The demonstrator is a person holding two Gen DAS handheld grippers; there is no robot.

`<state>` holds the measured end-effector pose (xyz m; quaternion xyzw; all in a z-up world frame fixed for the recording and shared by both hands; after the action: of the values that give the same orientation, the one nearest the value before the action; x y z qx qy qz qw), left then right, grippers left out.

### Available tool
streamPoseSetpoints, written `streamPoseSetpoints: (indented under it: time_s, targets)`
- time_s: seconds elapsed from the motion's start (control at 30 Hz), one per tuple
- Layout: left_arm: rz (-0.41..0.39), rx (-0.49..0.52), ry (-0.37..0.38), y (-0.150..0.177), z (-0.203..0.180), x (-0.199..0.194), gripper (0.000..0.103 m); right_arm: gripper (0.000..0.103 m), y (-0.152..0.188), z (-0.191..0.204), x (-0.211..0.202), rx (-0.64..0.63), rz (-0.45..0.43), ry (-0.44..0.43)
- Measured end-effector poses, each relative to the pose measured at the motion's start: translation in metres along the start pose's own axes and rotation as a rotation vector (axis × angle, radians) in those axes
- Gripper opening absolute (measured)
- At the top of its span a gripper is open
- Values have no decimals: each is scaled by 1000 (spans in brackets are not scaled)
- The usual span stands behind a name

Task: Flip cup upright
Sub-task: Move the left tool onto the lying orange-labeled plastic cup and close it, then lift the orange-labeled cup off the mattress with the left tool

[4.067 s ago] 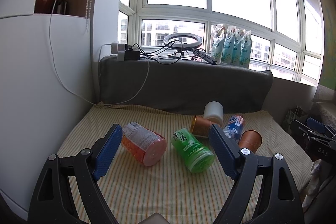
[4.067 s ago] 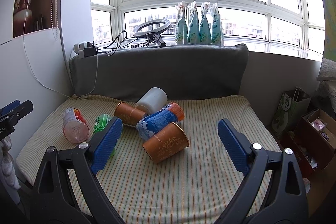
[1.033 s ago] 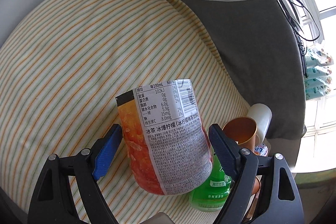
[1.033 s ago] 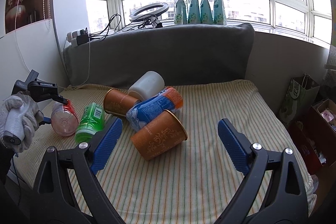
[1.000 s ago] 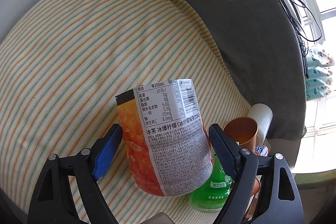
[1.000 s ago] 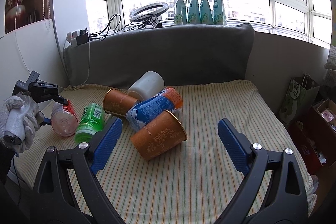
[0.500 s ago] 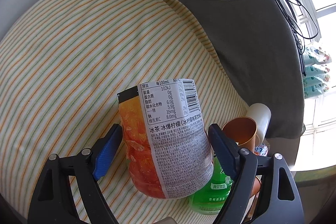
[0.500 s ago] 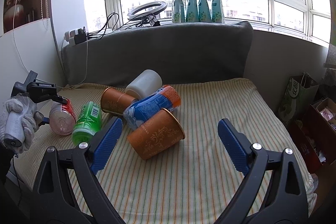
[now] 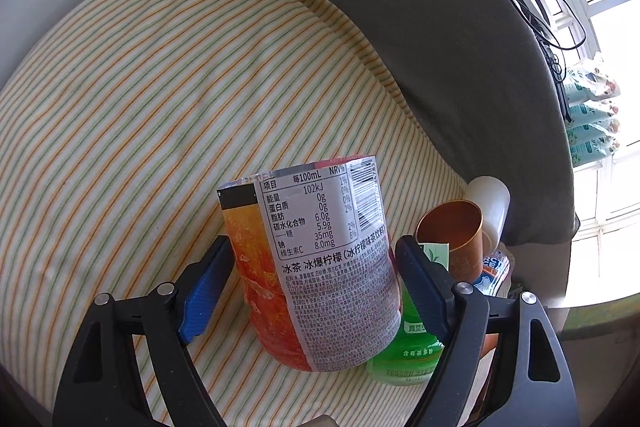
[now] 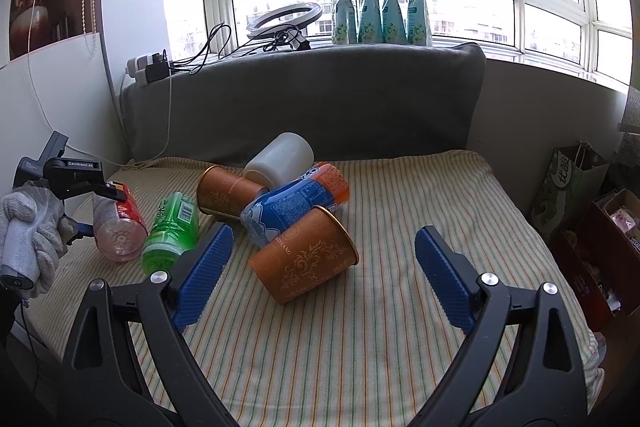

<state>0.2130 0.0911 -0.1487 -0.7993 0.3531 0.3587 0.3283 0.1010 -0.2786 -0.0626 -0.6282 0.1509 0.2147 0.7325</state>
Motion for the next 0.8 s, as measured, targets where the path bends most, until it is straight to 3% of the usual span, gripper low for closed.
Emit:
streamPoseSetpoints:
  time_s: [0.17,0.47,0.8]
  targets:
    - [-29,23,15,2,-6,-11,82,94,0,1,-1,-9,-2,3]
    - [51,19,70,22,-5,-16,82,94,2,4,-1,-17,-3,-2]
    - [80,48,97,49,-2,-40,82,94,4,10,-3,-32,6,-9]
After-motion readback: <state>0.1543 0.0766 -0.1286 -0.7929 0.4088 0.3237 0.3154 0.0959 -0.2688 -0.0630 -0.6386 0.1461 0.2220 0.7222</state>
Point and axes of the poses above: each gripper's, at about its wrist camera, not at the fingertips, and x roughly the way its jaws point, z to its left, y to its underside, the point moved 4 cm from there along x, roughly the way its jaws point, and after that the axes turned 5 degrees about x, right-handed, at the moved point
